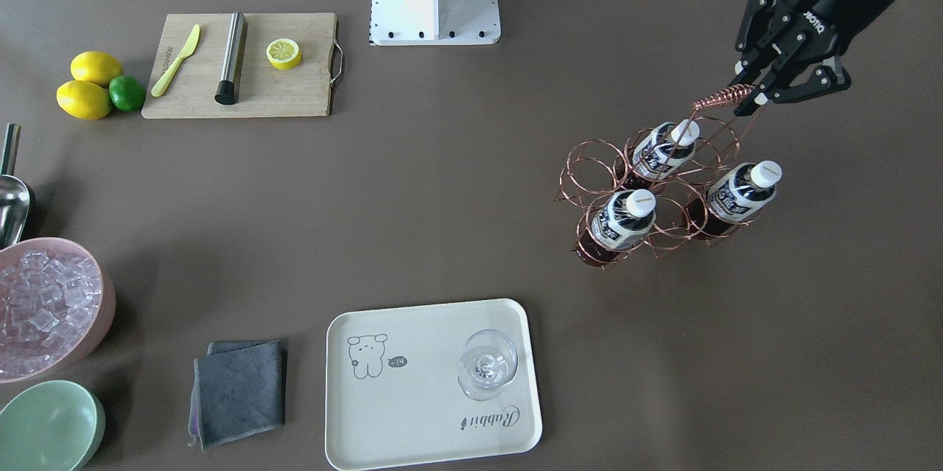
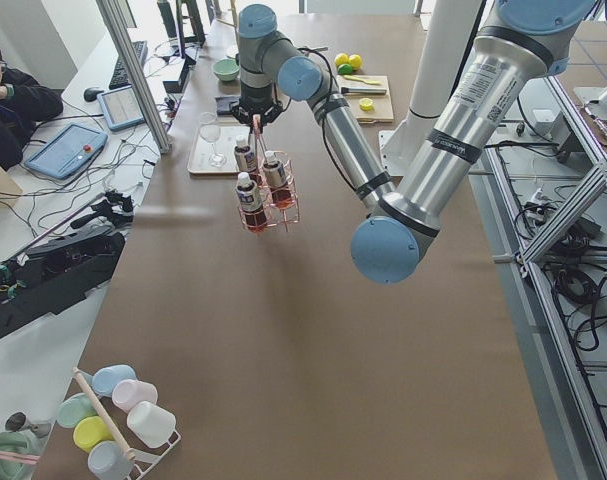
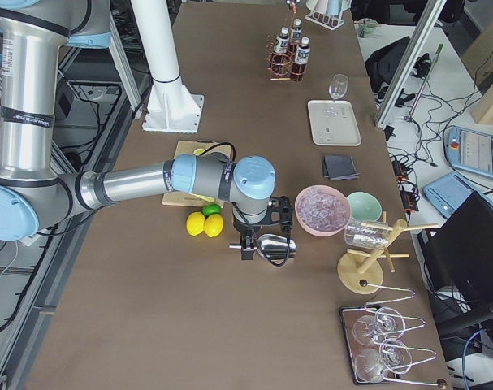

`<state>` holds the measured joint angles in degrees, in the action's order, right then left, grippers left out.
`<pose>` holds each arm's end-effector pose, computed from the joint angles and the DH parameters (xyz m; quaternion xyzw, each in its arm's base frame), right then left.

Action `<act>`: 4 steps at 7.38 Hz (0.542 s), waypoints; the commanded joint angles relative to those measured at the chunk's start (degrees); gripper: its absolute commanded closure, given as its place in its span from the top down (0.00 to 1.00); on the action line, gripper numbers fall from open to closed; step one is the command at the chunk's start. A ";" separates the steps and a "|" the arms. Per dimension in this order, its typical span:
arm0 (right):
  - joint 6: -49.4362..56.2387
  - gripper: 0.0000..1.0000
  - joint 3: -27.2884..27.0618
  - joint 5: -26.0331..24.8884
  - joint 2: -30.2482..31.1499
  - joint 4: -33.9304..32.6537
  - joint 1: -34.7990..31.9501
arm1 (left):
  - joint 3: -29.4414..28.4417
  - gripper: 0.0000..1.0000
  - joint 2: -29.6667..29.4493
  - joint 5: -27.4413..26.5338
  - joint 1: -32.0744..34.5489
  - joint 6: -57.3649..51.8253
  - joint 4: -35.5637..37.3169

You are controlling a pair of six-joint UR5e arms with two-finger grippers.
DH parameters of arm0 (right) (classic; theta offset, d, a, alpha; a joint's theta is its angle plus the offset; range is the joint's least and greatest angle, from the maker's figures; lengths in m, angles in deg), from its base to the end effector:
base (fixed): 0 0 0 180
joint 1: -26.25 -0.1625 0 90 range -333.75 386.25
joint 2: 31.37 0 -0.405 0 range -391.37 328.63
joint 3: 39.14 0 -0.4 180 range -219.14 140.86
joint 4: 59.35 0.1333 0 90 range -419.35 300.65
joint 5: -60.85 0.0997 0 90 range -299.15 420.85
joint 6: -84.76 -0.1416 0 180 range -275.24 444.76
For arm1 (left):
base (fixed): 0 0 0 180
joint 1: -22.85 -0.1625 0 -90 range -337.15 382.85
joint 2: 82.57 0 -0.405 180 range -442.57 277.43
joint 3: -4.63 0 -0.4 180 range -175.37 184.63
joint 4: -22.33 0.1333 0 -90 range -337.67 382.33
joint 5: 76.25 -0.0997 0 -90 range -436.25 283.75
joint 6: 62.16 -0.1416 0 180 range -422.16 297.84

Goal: Take tea from basket to plate

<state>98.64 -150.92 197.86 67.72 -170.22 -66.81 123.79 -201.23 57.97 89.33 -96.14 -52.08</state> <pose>0.0516 -0.4090 0.5843 -0.0061 -0.4031 -0.0579 0.9133 0.1875 -0.5175 0.1875 0.3644 0.3192 0.5346 0.6925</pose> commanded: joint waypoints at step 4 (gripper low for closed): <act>0.09 1.00 -0.19 0.01 0.22 0.12 -0.10 | 0.99 0.00 -8.59 -8.34 -13.02 3.73 -1.53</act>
<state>98.72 -151.09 197.87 67.98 -170.11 -66.87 124.74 -206.62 53.69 80.80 -94.17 -53.53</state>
